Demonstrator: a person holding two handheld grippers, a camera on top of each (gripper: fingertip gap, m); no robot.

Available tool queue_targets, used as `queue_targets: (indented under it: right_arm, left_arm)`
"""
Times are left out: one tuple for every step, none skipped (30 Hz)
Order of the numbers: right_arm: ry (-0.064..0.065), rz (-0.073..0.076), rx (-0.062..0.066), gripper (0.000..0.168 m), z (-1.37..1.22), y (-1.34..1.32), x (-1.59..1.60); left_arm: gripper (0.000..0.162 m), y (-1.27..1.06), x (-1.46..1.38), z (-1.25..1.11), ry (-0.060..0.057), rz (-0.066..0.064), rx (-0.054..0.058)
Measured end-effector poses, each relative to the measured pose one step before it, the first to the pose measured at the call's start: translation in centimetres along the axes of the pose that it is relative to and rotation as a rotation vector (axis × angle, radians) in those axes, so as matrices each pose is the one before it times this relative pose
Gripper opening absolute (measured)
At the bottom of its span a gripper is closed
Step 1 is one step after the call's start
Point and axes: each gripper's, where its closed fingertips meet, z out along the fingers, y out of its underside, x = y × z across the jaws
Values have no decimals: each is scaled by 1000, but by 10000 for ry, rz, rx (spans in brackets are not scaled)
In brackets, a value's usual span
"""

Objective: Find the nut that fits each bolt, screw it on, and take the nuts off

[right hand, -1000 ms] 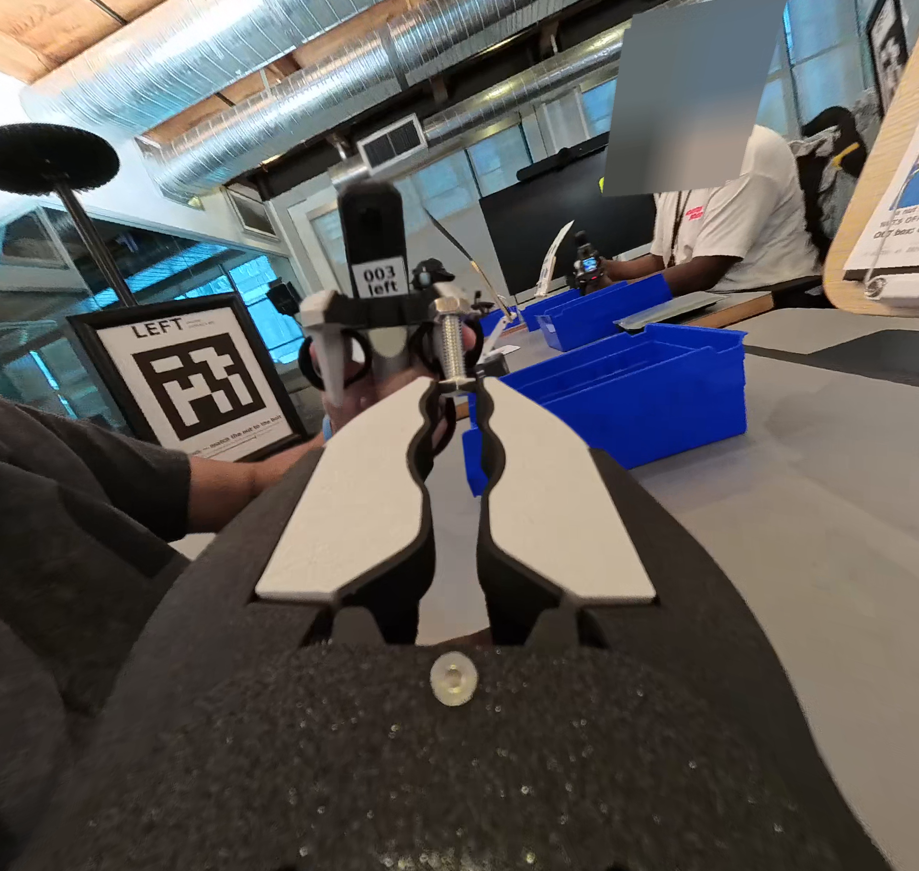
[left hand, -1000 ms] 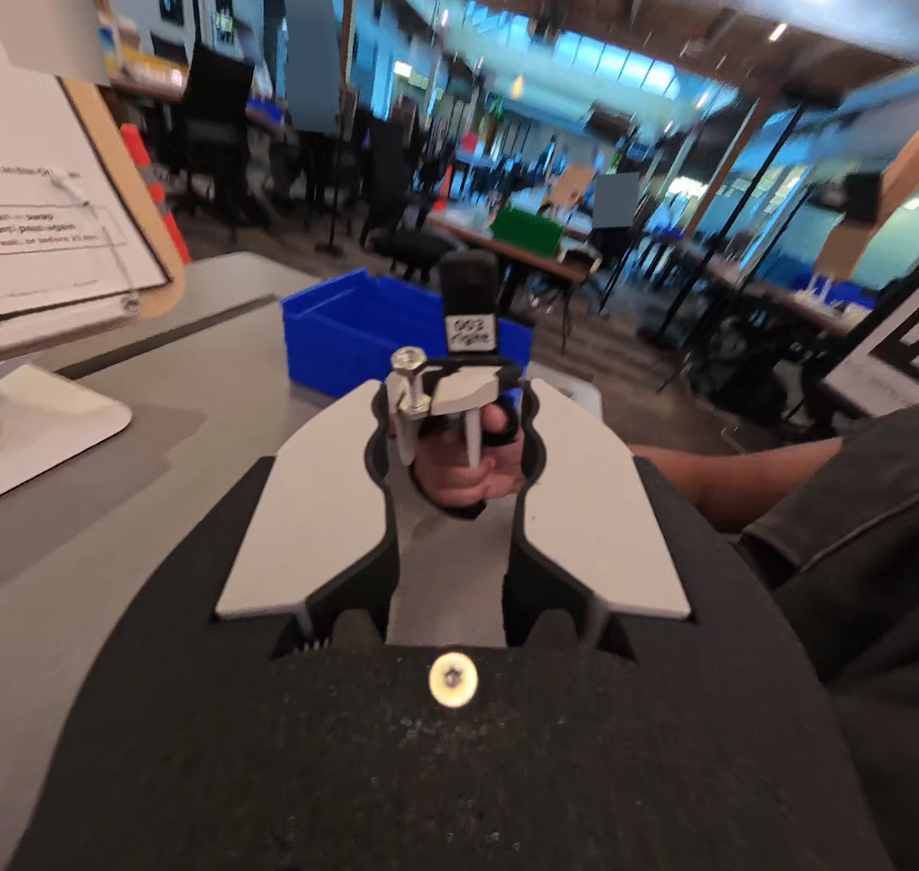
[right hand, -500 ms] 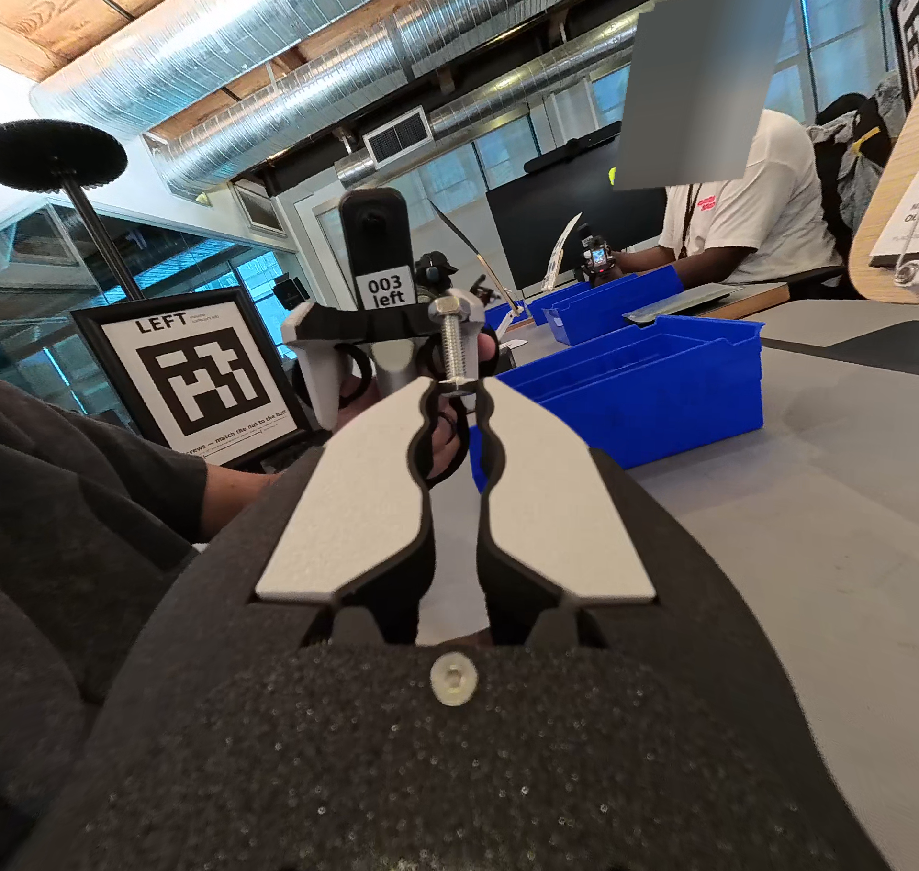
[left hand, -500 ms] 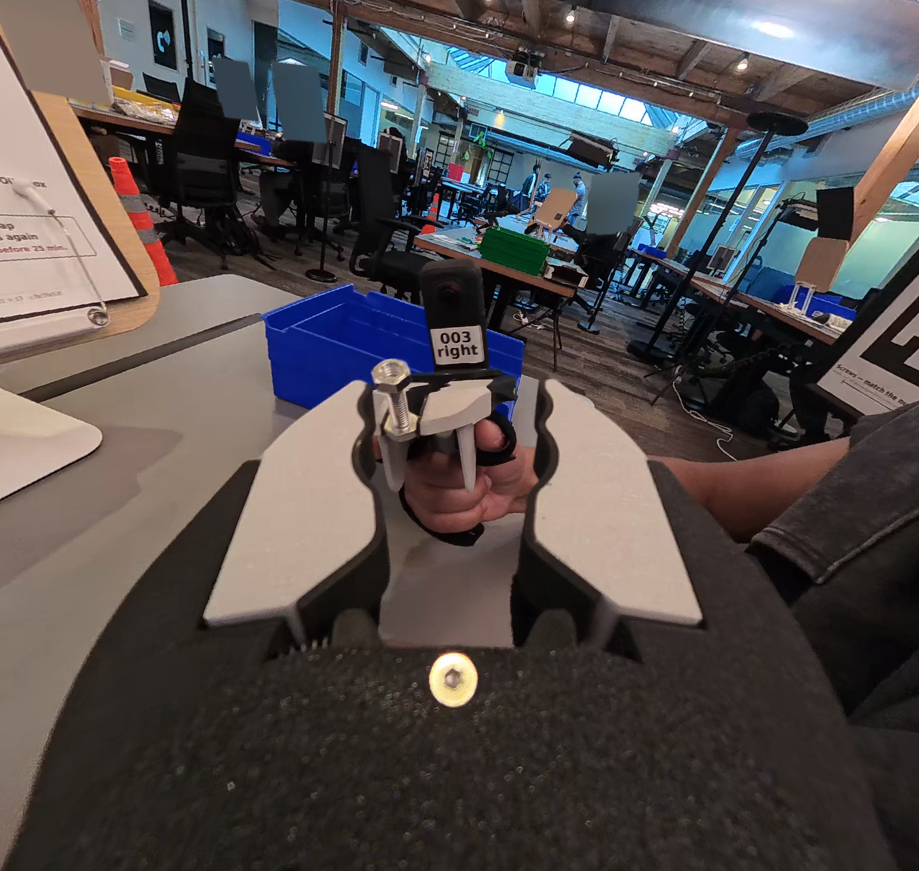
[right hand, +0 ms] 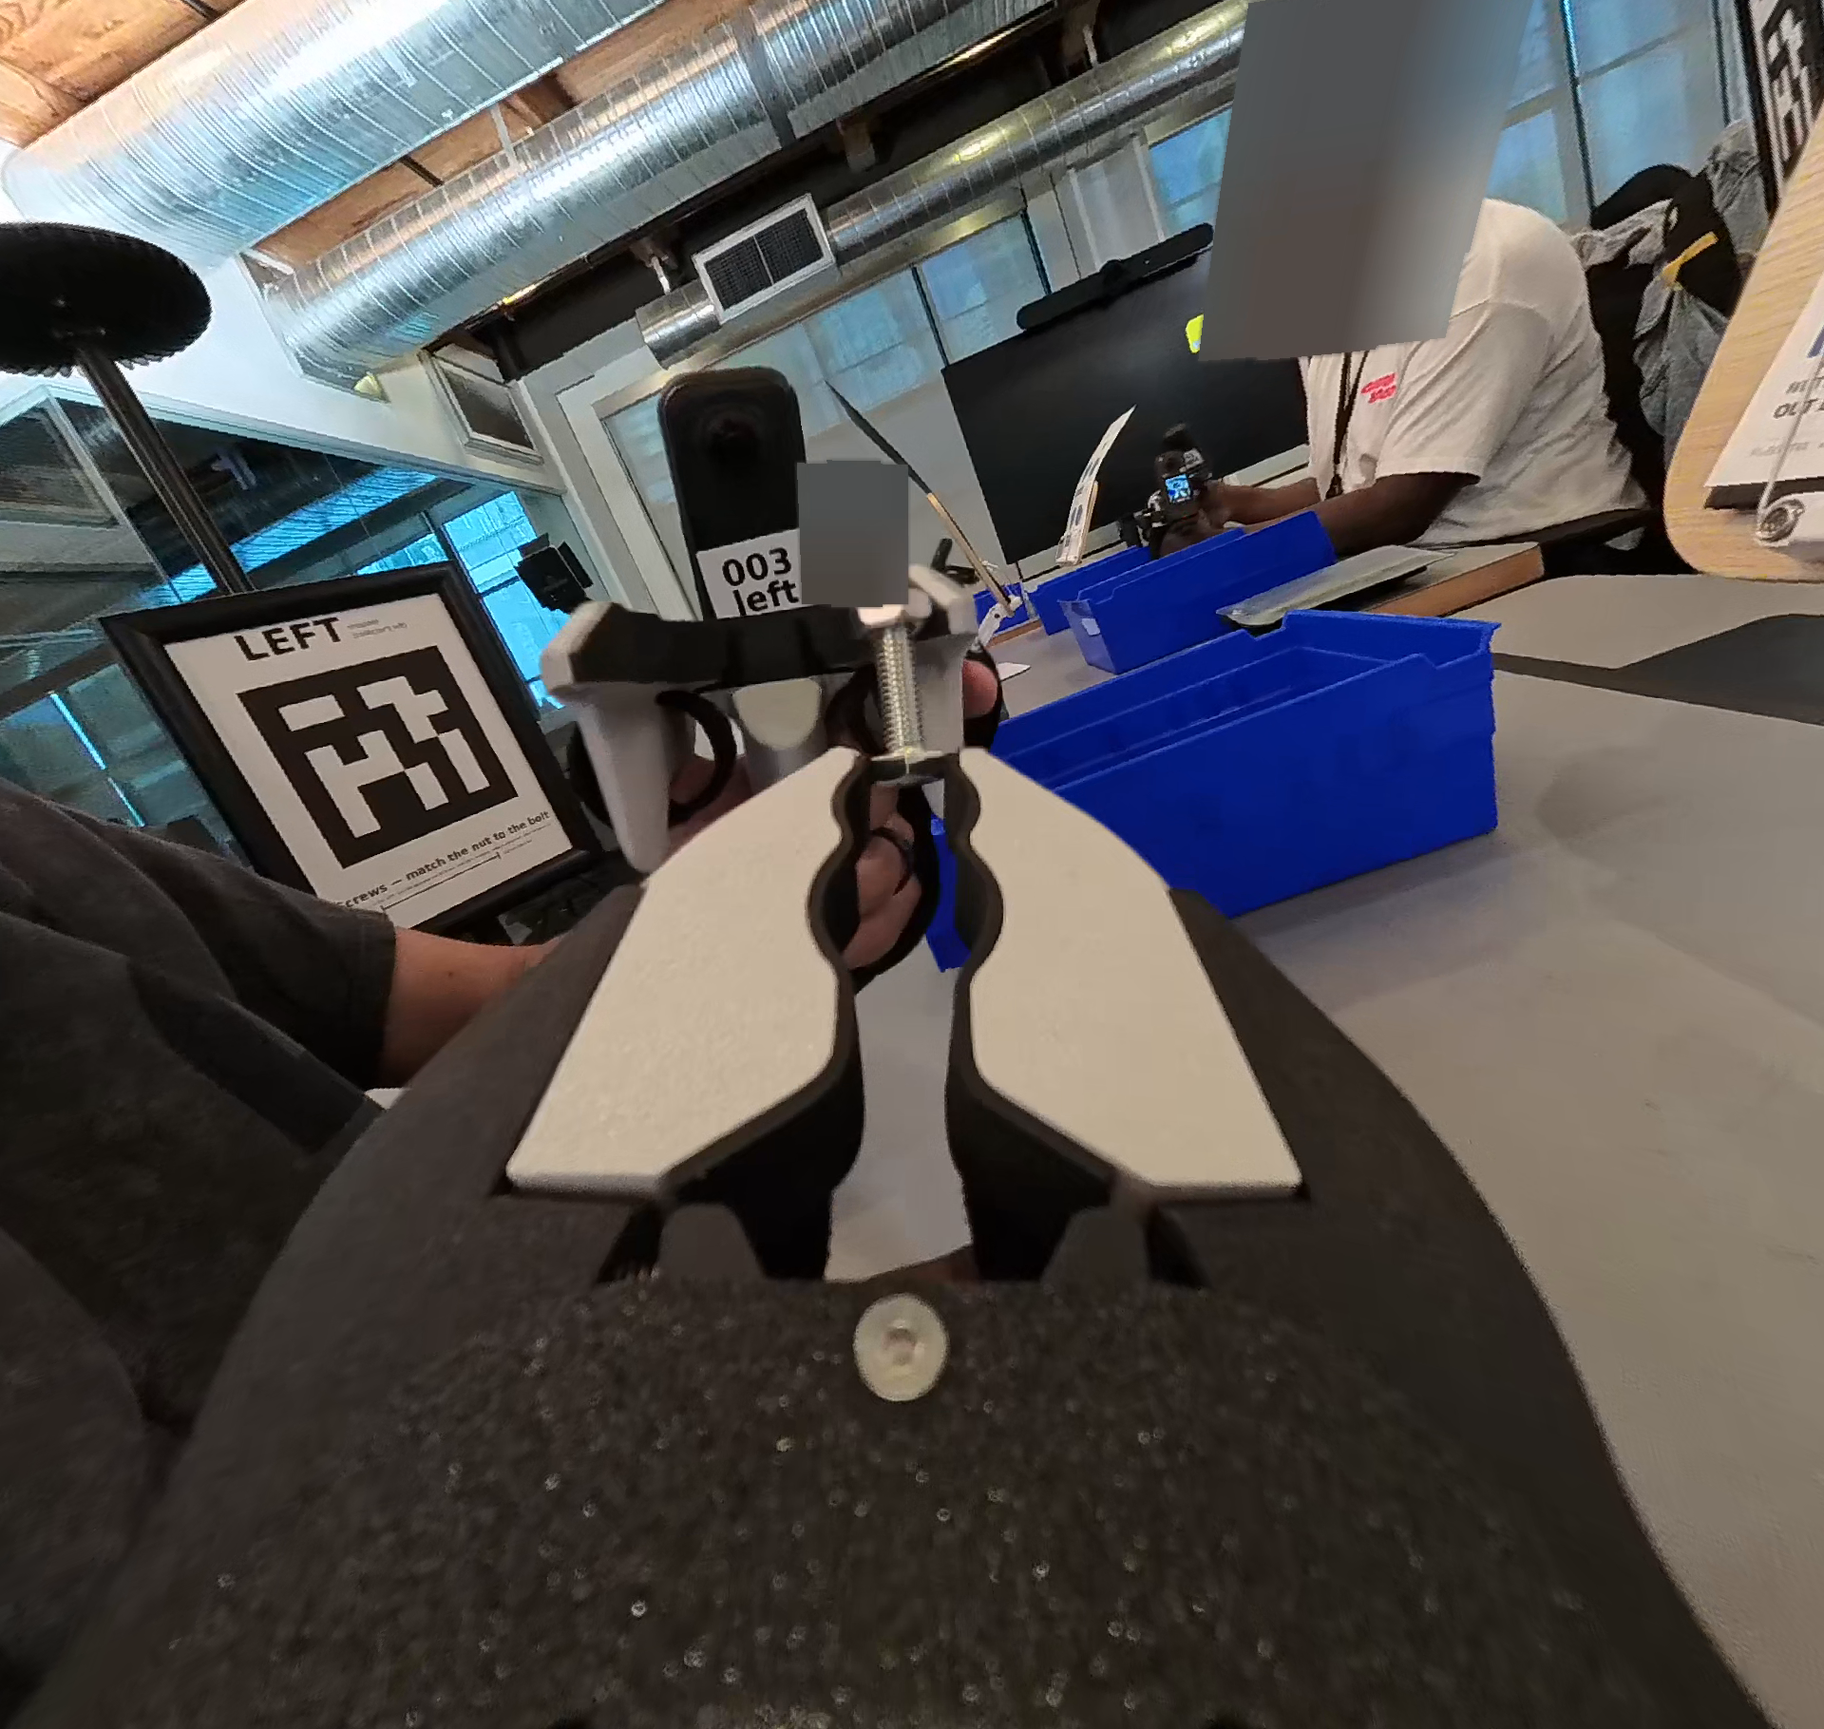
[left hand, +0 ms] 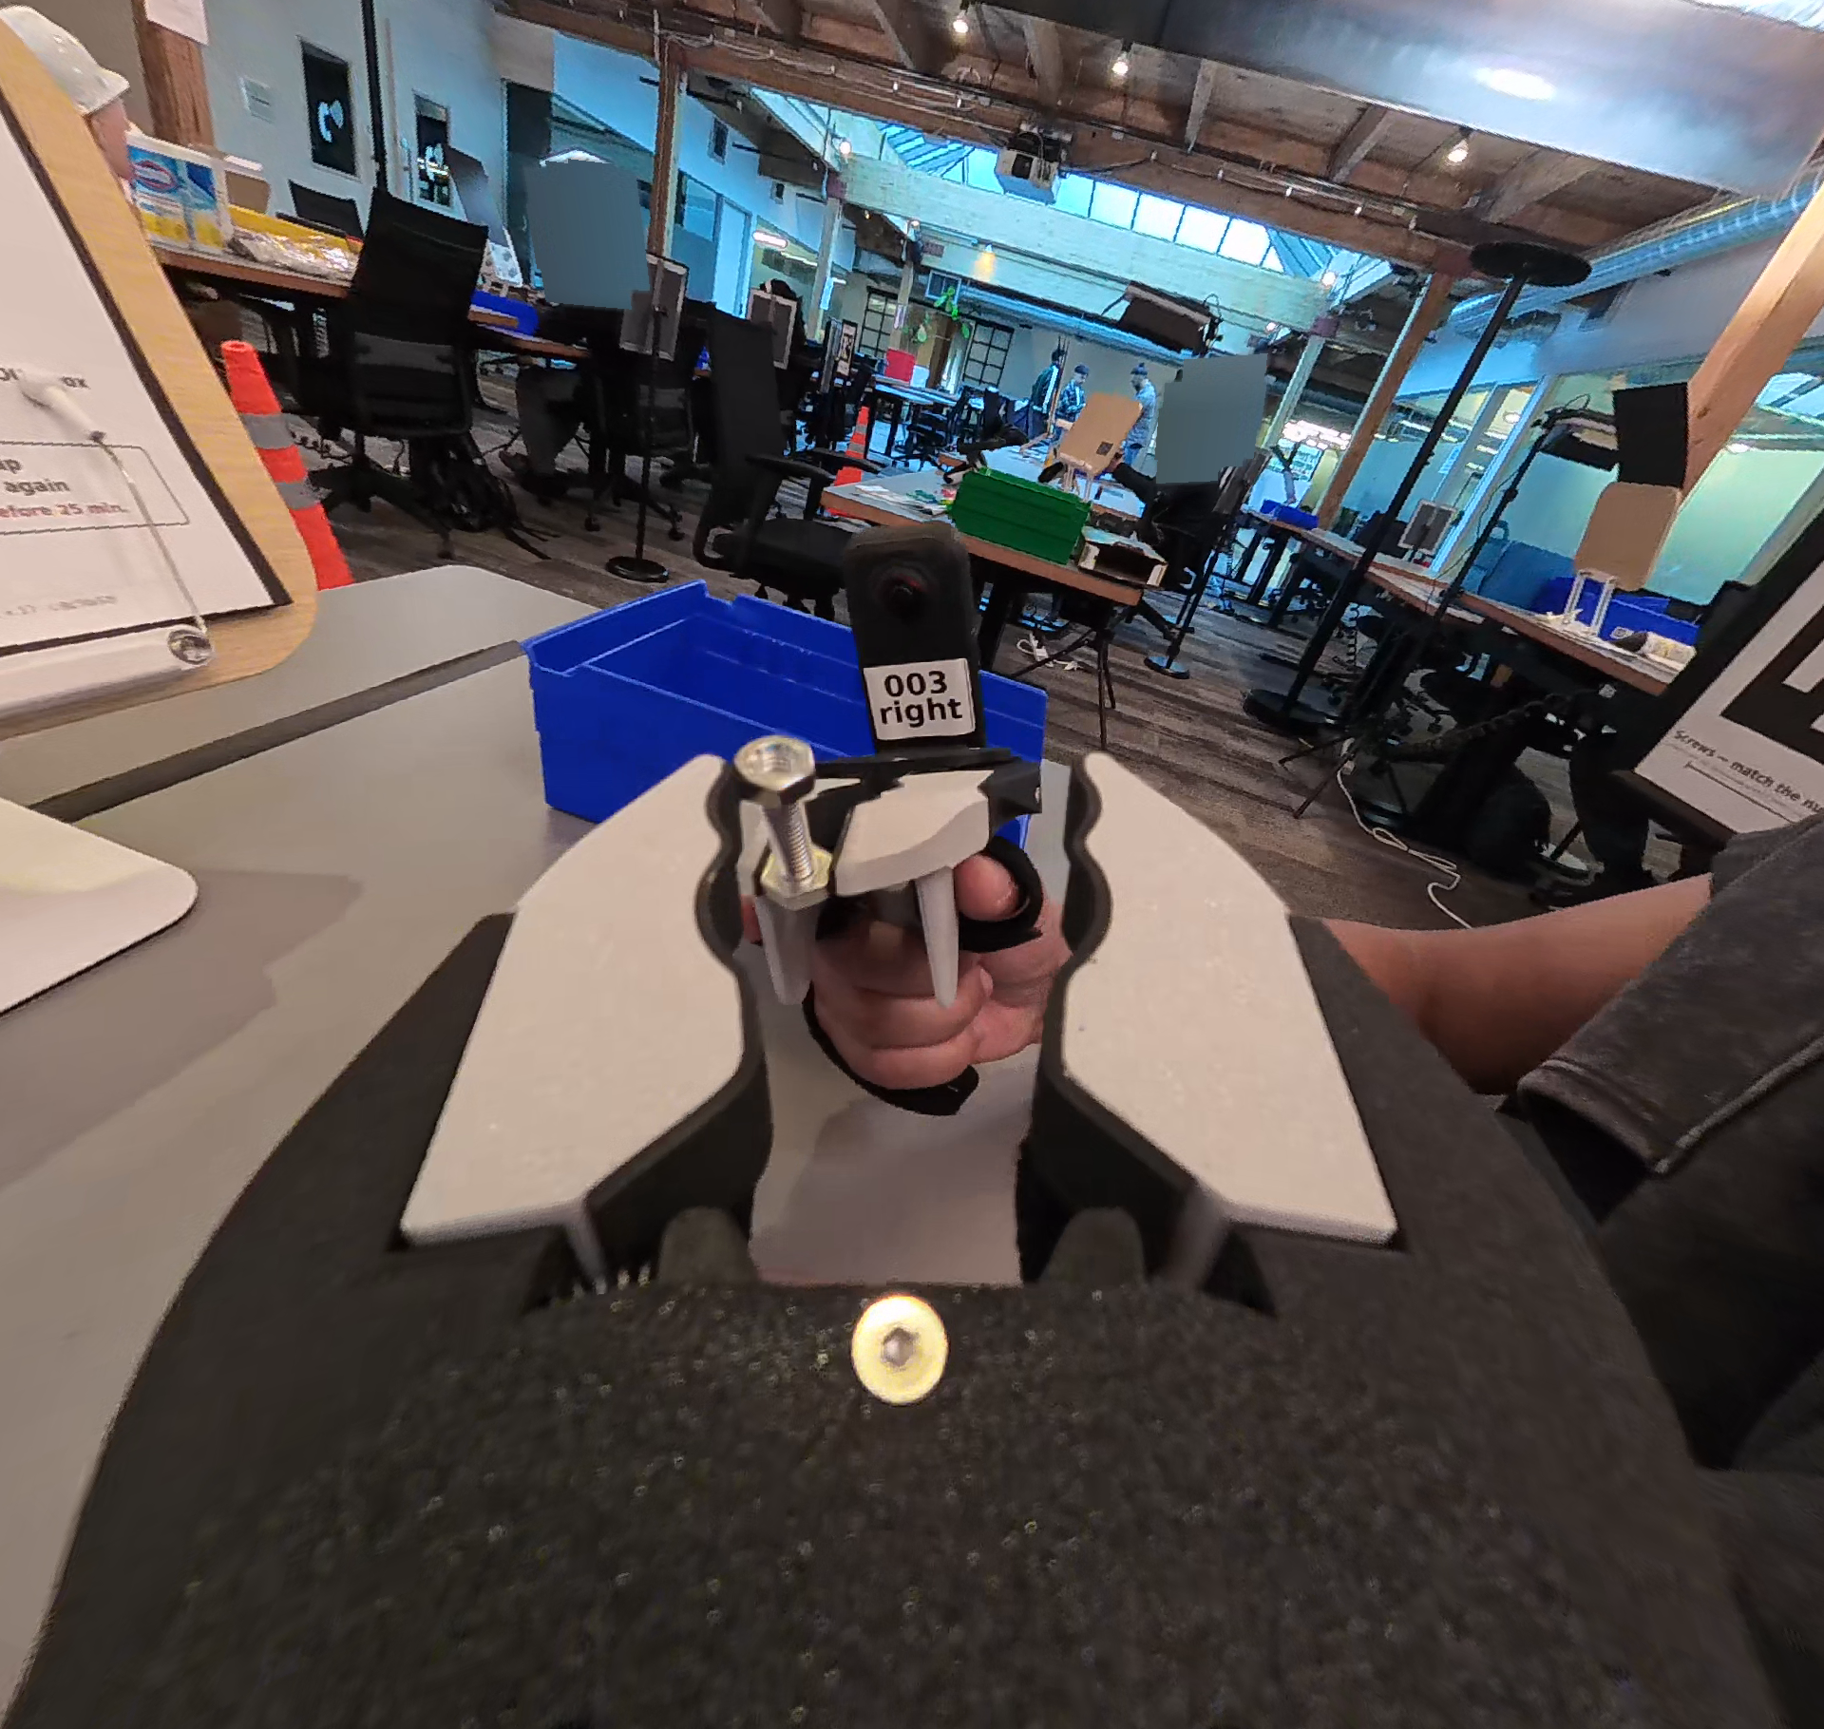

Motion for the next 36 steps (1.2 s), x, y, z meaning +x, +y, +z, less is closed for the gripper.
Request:
queue_targets:
  right_arm:
    - [-5, -18, -44, 14, 92, 107, -42]
    - [-38, 21, -53, 14, 108, 134, -82]
    - [-28, 11, -29, 14, 101, 100, -76]
    - [-24, 2, 1, 14, 86, 65, -73]
    - [-34, 14, -11, 14, 74, 41, -84]
    - [-53, 29, 32, 14, 35, -42, -82]
    - [-31, 37, 59, 14, -10, -102, -47]
    - [14, 20, 49, 14, -50, -83, 36]
    - [25, 12, 4, 14, -64, -42, 57]
    - [62, 8, -6, 14, -74, -14, 124]
    - [136, -3, -24, 14, -64, 11, 243]
    - [89, 16, -68, 14, -33, 91, 187]
    - [31, 15, -71, 14, 9, 121, 107]
    - [29, 1, -11, 14, 9, 42, 63]
    - [-1, 26, -25, 14, 29, 43, 12]
    - [-24, 43, -64, 14, 58, 94, -18]
    - [-31, 36, -46, 14, 48, 100, -25]
    - [-60, 41, -69, 14, 52, 121, -87]
    - [-58, 4, -95, 14, 72, 166, -110]
    - [-14, -46, -68, 14, 70, 128, -77]
    - [21, -48, -44, 14, 60, 86, -24]
    - [13, -31, -38, 14, 61, 68, -28]
    - [3, -12, -21, 14, 35, 53, -17]
    - [7, 3, 6, 14, 11, 5, 8]
    - [1, 22, 12, 14, -15, -17, 26]
    - [-22, 28, 2, 14, -20, -7, 1]
    - [26, 4, 26, 14, -39, -45, 46]
    - [-1, 7, 14, 14, -33, -38, 12]
    - [-26, 5, -5, 14, -15, -21, -32]
    - [26, -22, 12, 14, -10, -15, 11]
    - [26, -27, 13, 14, 11, -18, 7]
    - [-30, 3, -39, 14, 33, 58, -47]
    - [30, -17, -47, 14, 49, 85, 22]
    - [61, -36, -31, 14, 34, 72, 64]
    - [-5, -4, -31, 14, 33, 60, -16]
    - [12, -1, 22, 14, 7, -13, 3]
  left_arm:
    - [64, -53, 9, 64, 11, -49, 35]
    - [63, -53, -31, 38, 5, -6, 10]
    - [62, -1, -14, 52, 24, 17, -27]
    - [62, 65, -59, 81, -8, 15, -68]
    - [62, 104, -106, 68, -36, 14, -69]
    - [62, 64, -96, 17, -35, 31, -30]
    - [62, 36, -128, -31, -66, 47, 1]
    - [62, 30, -161, -92, -79, 43, 0]
    - [62, -22, -142, -151, -74, 17, 29]
    - [61, -61, -97, -176, -49, -4, 33]
    - [61, -33, -92, -182, -69, 9, 11]
    - [62, -45, -104, -172, -120, 94, 11]
    - [61, -30, -80, -159, -136, 162, -8]
    - [61, 20, -47, -112, -120, 186, -49]
    - [61, 26, -70, -99, -153, 217, -65]
    - [61, 20, -124, -80, -186, 249, -72]
    - [61, 55, -192, -57, -217, 252, -115]
    - [61, 67, -176, -21, -188, 218, -134]
    - [61, 72, -124, 21, -124, 127, -142]
    - [61, 67, -97, 36, -85, 32, -122]
    - [60, 32, -131, 19, -82, -42, -78]
    - [58, -24, -91, -13, -43, -72, -19]
    - [54, -70, 21, -28, 34, -46, 36]
    - [50, -22, -87, -33, -35, -7, 15]
    - [47, 14, -181, -50, -111, 25, -3]
    - [44, 38, -102, -40, -50, 11, -7]
    - [43, 62, -19, -33, 21, -31, -21]
    - [43, 108, -15, -10, 27, -51, -37]
    - [43, 118, -39, 19, -8, -40, -20]
    - [43, 152, -10, 46, 6, -25, -22]
    - [43, 183, 27, 85, 16, -19, -46]
    - [43, 139, 17, 103, 4, -11, -20]
    - [43, 83, -37, 85, -44, 1, 3]
    - [43, 26, -40, 68, -49, 11, 26]
    - [41, 56, 13, 69, -11, 2, -14]
    - [39, 119, -23, 68, -31, 0, -73]
